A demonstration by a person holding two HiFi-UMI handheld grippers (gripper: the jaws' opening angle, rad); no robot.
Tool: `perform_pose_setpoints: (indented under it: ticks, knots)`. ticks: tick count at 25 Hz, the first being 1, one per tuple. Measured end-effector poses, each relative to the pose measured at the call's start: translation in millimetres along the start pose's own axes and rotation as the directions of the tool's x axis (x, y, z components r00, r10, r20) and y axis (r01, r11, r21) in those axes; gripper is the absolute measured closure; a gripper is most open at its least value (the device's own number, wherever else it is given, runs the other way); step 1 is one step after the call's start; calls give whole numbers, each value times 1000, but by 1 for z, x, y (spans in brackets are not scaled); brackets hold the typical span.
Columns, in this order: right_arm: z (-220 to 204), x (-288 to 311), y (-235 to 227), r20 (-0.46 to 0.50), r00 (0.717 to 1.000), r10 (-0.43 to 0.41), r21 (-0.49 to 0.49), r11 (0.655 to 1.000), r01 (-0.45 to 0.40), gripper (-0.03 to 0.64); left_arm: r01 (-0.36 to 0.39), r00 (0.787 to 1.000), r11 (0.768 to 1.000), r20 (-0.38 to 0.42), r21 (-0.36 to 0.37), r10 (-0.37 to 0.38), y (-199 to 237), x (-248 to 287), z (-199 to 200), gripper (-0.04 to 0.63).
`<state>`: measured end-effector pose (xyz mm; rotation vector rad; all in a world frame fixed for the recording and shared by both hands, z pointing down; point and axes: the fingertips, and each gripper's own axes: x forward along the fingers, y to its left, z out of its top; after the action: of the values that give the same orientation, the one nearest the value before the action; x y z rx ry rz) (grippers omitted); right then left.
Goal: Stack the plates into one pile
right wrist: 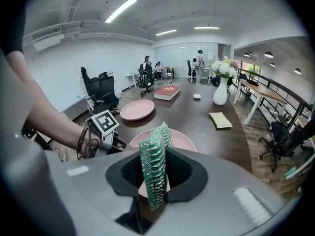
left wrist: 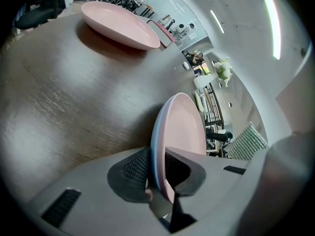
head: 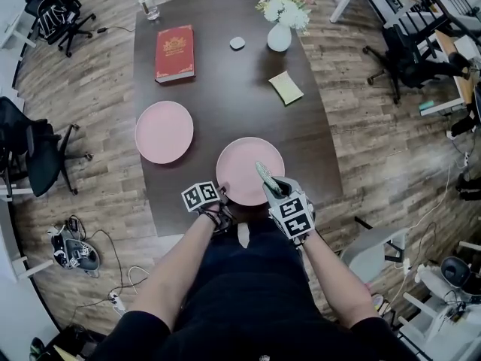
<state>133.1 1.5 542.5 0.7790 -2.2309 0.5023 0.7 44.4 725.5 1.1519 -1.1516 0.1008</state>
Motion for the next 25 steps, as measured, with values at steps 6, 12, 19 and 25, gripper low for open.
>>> perform_pose_setpoints:
  ticks: [6, 12, 19, 25]
  knots:
    - [-8, 40, -11, -67, 996, -56, -151, 987, 45, 532, 1, 1000, 1000, -6, -16, -1, -2, -1, 0, 546]
    - [-13, 79, -22, -124, 984, -124, -301, 950, 82, 532, -7, 1000, 1000, -10, -24, 7, -2, -1, -2, 548]
    - [-29, 119, -34, -227, 955, -190, -405, 910, 85, 532, -11, 1000, 999, -12, -37, 11, -1, -2, -5, 549]
    - [-43, 148, -26, -300, 945, -131, -356, 934, 17, 532, -14, 1000, 999, -16, -45, 13, -2, -3, -9, 549]
